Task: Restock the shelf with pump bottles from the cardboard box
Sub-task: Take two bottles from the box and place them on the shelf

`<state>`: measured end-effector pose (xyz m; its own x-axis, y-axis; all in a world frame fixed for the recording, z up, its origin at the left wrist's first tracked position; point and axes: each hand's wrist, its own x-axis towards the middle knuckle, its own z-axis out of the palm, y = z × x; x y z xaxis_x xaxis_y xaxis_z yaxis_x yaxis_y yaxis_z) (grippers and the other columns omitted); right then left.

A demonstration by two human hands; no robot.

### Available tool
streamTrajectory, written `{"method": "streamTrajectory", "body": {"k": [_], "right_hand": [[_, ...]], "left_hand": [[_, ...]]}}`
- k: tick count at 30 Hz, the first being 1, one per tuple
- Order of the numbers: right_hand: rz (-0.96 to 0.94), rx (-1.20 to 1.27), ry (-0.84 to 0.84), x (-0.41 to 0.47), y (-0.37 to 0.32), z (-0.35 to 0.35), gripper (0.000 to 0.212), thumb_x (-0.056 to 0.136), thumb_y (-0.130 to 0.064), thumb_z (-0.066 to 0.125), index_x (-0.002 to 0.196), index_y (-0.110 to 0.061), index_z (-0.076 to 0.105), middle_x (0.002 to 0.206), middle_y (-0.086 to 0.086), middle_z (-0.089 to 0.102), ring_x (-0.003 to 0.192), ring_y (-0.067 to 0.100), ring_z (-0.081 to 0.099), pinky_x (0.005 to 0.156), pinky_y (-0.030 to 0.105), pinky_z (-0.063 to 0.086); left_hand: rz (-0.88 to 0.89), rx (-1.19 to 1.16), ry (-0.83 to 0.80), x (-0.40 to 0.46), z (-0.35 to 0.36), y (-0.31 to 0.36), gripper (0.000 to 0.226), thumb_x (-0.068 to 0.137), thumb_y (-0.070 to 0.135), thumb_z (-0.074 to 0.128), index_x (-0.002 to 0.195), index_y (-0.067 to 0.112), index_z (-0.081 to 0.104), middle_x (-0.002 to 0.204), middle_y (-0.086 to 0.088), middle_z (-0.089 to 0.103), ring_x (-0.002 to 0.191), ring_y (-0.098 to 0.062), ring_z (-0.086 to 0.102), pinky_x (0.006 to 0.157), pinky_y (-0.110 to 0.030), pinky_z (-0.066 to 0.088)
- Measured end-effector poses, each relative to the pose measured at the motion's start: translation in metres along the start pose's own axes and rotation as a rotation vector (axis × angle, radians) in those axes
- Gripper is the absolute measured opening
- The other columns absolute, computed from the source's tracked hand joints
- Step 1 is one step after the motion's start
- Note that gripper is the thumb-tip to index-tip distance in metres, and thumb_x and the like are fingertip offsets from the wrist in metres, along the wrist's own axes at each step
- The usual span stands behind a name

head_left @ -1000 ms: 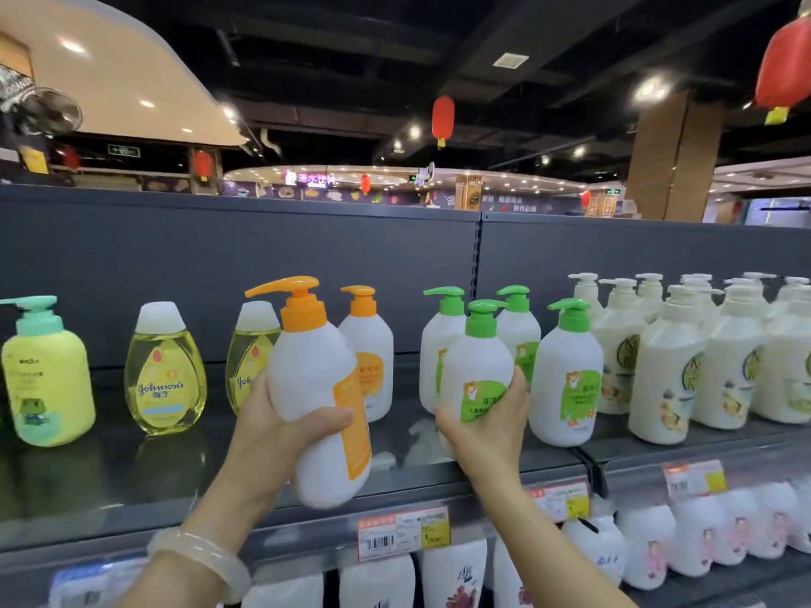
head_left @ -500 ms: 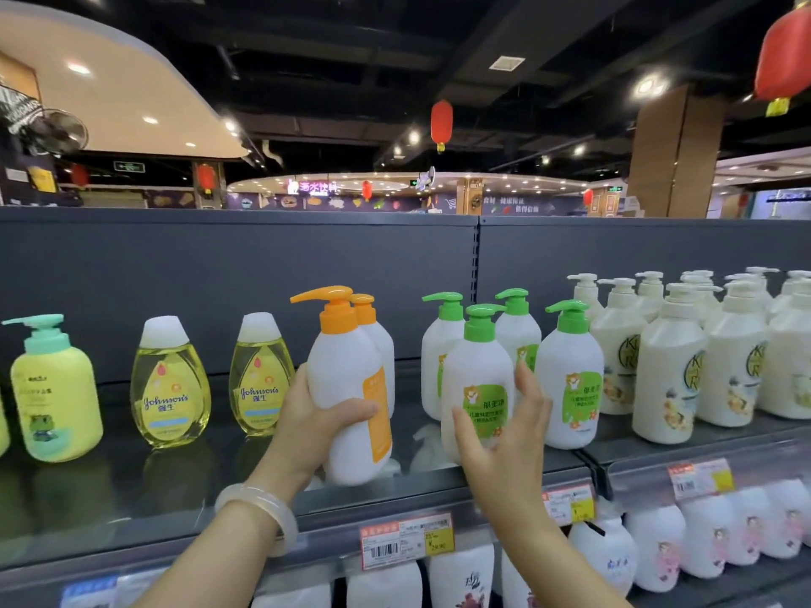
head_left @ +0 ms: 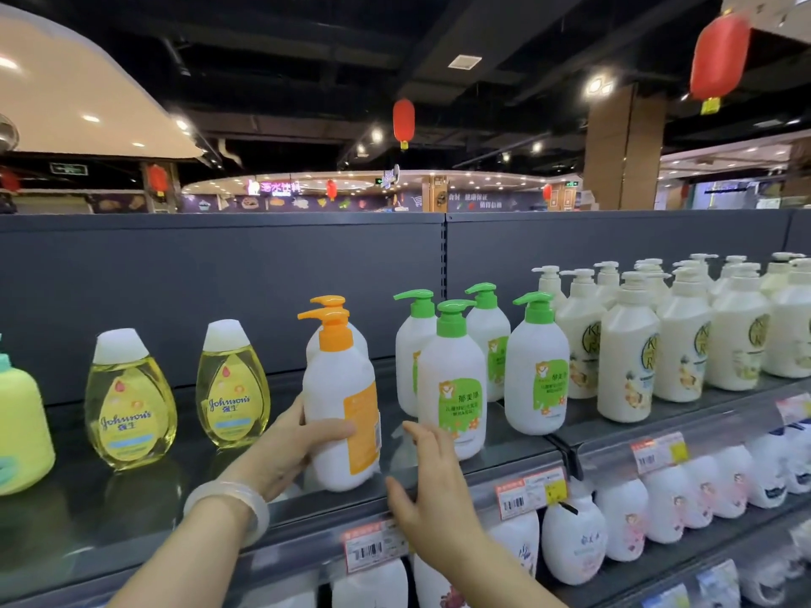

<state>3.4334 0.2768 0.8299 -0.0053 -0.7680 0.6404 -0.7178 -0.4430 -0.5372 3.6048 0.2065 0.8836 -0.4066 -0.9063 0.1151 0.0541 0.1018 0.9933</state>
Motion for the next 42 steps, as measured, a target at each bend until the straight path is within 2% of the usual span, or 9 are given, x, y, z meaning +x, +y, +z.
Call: {"method": "streamTrajectory", "body": {"k": [4, 8, 11, 20, 24, 28, 31, 37, 42], "right_hand": [[0.019, 0.001, -0.018, 0.006, -0.008, 0.000, 0.060, 0.088, -0.029, 0.059, 0.140, -0.013, 0.032, 0.131, -0.004, 0.036, 0.121, 0.004, 0.032, 0.108, 0.018, 0.025], [0.119, -0.044, -0.095, 0.009, -0.026, 0.013, 0.089, 0.075, -0.058, 0.055, 0.145, -0.016, 0.020, 0.133, -0.002, 0.035, 0.125, 0.016, 0.036, 0.100, 0.024, 0.030], [0.222, -0.129, -0.108, 0.010, -0.043, 0.028, 0.114, 0.055, -0.075, 0.039, 0.148, -0.017, 0.006, 0.134, -0.003, 0.030, 0.127, 0.019, 0.033, 0.102, 0.030, 0.029], [0.445, 0.069, -0.199, 0.040, -0.040, 0.031, 0.091, 0.064, -0.051, 0.073, 0.135, -0.021, 0.025, 0.127, -0.001, 0.043, 0.120, 0.021, 0.048, 0.102, 0.036, 0.040], [0.428, 0.277, -0.372, 0.051, -0.021, 0.013, 0.083, 0.052, -0.037, 0.079, 0.124, -0.019, 0.041, 0.123, -0.002, 0.053, 0.113, 0.016, 0.053, 0.099, 0.038, 0.046], [0.427, 0.109, -0.128, 0.041, -0.033, 0.022, 0.095, 0.056, -0.031, 0.080, 0.134, -0.015, 0.030, 0.124, 0.004, 0.045, 0.116, 0.024, 0.047, 0.094, 0.033, 0.044], [0.412, 0.157, -0.123, 0.038, -0.036, 0.022, 0.077, 0.062, -0.026, 0.080, 0.125, -0.018, 0.036, 0.118, -0.001, 0.051, 0.110, 0.020, 0.051, 0.083, 0.030, 0.046], [0.417, 0.170, -0.297, 0.051, -0.023, 0.018, 0.057, 0.076, -0.015, 0.071, 0.122, -0.016, 0.039, 0.117, 0.001, 0.055, 0.103, 0.019, 0.054, 0.077, 0.026, 0.045], [0.420, 0.081, -0.161, 0.045, -0.028, 0.039, 0.072, 0.063, -0.023, 0.073, 0.124, -0.013, 0.036, 0.115, 0.004, 0.050, 0.108, 0.023, 0.050, 0.086, 0.036, 0.047]], "left_hand": [[0.012, -0.027, -0.027, -0.017, -0.001, -0.003, 0.104, 0.035, 0.036, 0.092, 0.128, 0.020, 0.046, 0.114, -0.005, 0.070, 0.101, -0.022, 0.068, 0.071, -0.028, 0.058], [-0.006, -0.120, 0.026, -0.021, 0.006, -0.001, 0.064, 0.077, 0.056, 0.060, 0.129, 0.021, 0.048, 0.121, -0.003, 0.067, 0.111, -0.021, 0.064, 0.091, -0.039, 0.052], [-0.093, -0.254, 0.089, -0.021, 0.012, -0.005, 0.053, 0.080, 0.059, 0.038, 0.114, 0.024, 0.059, 0.116, -0.003, 0.069, 0.112, -0.023, 0.063, 0.098, -0.042, 0.046], [0.062, 0.133, 0.455, -0.024, 0.018, -0.016, 0.025, 0.093, 0.030, 0.052, 0.097, 0.007, 0.060, 0.091, -0.008, 0.063, 0.090, -0.024, 0.058, 0.077, -0.033, 0.046], [0.106, 0.230, 0.479, -0.016, 0.010, -0.013, 0.052, 0.069, 0.037, 0.077, 0.107, 0.008, 0.057, 0.100, -0.007, 0.063, 0.097, -0.022, 0.059, 0.074, -0.024, 0.045], [0.074, 0.106, 0.138, 0.002, -0.001, -0.004, 0.102, 0.046, 0.031, 0.085, 0.136, 0.016, 0.040, 0.130, 0.000, 0.057, 0.120, -0.014, 0.055, 0.100, -0.034, 0.046], [0.049, 0.220, 0.107, 0.006, 0.006, -0.002, 0.091, 0.042, 0.029, 0.086, 0.123, 0.026, 0.046, 0.121, 0.003, 0.061, 0.111, -0.012, 0.058, 0.091, -0.031, 0.051], [0.067, 0.487, 0.494, 0.004, 0.003, -0.012, 0.084, 0.033, 0.050, 0.085, 0.106, 0.025, 0.050, 0.109, 0.000, 0.059, 0.099, -0.016, 0.058, 0.088, -0.039, 0.052], [0.011, 0.361, 0.301, 0.000, -0.001, -0.016, 0.090, 0.047, 0.029, 0.092, 0.124, 0.021, 0.045, 0.118, 0.003, 0.060, 0.106, -0.011, 0.059, 0.095, -0.037, 0.050]]}}
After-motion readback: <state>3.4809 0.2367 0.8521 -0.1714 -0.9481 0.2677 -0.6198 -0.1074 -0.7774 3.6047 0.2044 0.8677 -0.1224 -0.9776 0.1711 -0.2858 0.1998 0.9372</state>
